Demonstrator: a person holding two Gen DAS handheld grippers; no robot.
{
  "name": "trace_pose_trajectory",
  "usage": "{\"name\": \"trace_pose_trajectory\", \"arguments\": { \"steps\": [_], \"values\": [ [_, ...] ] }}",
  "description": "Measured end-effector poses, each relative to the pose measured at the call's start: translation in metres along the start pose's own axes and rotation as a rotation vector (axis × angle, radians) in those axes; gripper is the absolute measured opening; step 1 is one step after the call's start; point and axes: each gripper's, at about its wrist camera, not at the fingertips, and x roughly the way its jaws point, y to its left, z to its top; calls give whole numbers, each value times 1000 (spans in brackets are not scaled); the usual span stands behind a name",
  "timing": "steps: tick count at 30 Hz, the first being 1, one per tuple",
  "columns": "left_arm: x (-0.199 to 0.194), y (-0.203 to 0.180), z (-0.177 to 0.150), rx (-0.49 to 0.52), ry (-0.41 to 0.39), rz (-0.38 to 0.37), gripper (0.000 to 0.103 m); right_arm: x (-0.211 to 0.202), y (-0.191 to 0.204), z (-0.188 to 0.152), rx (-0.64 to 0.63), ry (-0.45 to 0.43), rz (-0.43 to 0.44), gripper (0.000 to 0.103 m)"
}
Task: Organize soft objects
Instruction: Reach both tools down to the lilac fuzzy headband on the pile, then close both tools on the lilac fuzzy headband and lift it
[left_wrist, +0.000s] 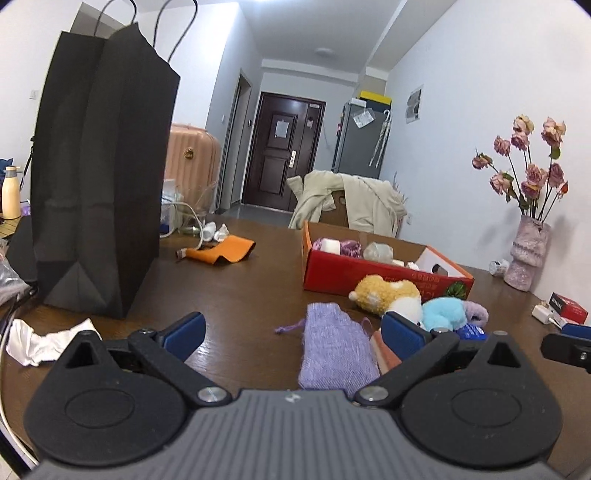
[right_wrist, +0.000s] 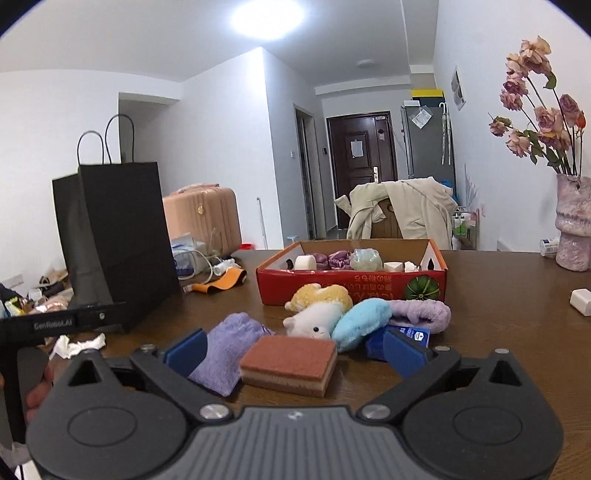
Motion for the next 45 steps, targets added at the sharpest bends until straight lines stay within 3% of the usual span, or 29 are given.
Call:
{"name": "trace_pose_trajectory", "arguments": {
  "steps": [7, 10, 17, 22, 27, 30, 36, 41, 43, 45],
  "values": [
    [25, -23, -22, 67, 68, -53, 103, 24, -6, -9, 20, 46, -12, 99],
    [42, -31, -26, 63, 113, -68, 103, 42, -10, -14, 32, 102, 3, 85],
    [75, -40, -12, 62, 130, -85, 103, 72, -25, -8, 54, 135, -20, 80],
    [99, -63, -1, 108, 127, -151, 103, 91, -47, 0, 74, 133, -70, 74],
    [124, -96, -1, 157, 173, -218, 102, 109, -75, 5, 105, 146, -105, 65],
    [139, -114, 3, 171, 186, -243, 102, 117, -92, 6, 125, 151, -119, 64],
    [170, -145, 26, 162, 207, -296, 86, 138, -133, 18, 167, 141, -145, 64],
    [210, -178, 54, 127, 255, -422, 79, 167, -175, 25, 289, 154, -101, 56],
    [234, -195, 53, 182, 271, -391, 73, 182, -189, 25, 333, 176, -89, 48],
    [263, -204, 47, 186, 356, -374, 65, 193, -201, 23, 359, 195, -84, 45]
  ]
}}
